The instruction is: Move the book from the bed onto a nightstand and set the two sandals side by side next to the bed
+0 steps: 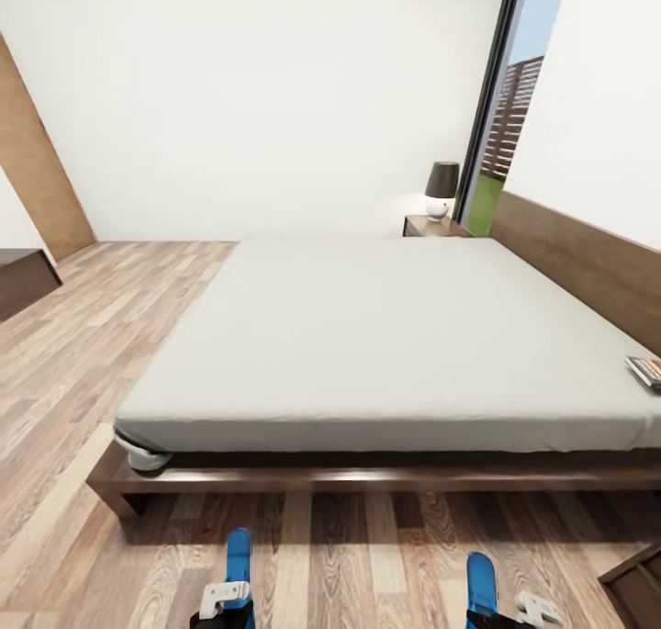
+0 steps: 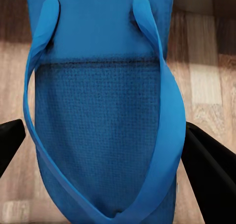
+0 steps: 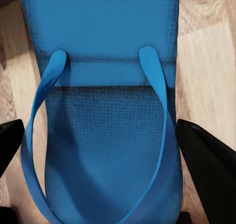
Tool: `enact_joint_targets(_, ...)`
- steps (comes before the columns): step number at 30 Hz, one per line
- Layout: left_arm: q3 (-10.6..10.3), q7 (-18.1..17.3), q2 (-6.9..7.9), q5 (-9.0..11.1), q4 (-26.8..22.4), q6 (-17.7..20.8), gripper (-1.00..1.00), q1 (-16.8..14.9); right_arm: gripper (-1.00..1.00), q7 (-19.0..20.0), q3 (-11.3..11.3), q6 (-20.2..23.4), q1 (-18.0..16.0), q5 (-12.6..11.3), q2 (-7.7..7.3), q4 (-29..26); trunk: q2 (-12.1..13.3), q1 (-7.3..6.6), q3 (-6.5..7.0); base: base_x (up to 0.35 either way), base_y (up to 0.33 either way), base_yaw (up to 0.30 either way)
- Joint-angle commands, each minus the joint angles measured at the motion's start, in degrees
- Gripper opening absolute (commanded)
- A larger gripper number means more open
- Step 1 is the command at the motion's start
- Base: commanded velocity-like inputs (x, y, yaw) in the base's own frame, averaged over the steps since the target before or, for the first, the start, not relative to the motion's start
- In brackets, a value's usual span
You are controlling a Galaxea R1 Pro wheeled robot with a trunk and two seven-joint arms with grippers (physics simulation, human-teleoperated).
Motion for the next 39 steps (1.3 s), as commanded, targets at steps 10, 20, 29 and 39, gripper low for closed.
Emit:
enact_joint_targets(10, 0.08, -0.37, -0.03, 0.51, 0.09, -0.06, -1.00, -0.05, -1.00, 0.27, -0.44, 0.10, -0.01, 0.00, -0.02, 0.03, -0.02, -0.01, -0.13, 0.000, 0.000, 0.211)
enact_joint_targets(20, 0.08, -0.37, -0.03, 0.51, 0.09, -0.06, -1.00, -0.05, -1.00, 0.27, -0.44, 0.10, -0.01, 0.00, -0.02, 0.03, -0.02, -0.01, -0.13, 0.000, 0.000, 0.018)
enact_joint_targets(29, 0.08, -0.37, -0.03, 0.51, 0.09, -0.06, -1.00, -0.05, -1.00, 0.31, -0.44, 0.10, -0.01, 0.00, -0.01, 0.03, -0.02, -0.01, -0.13, 0.000, 0.000, 0.000)
enact_joint_targets(39, 0.17, -0.37, -0.02, 0.51, 0.09, -0.06, -1.00, -0.05, -1.00, 0.35, -0.44, 0.10, -0.01, 0.01, -0.01, 0.03, -0.02, -0.01, -0.13, 0.000, 0.000, 0.000)
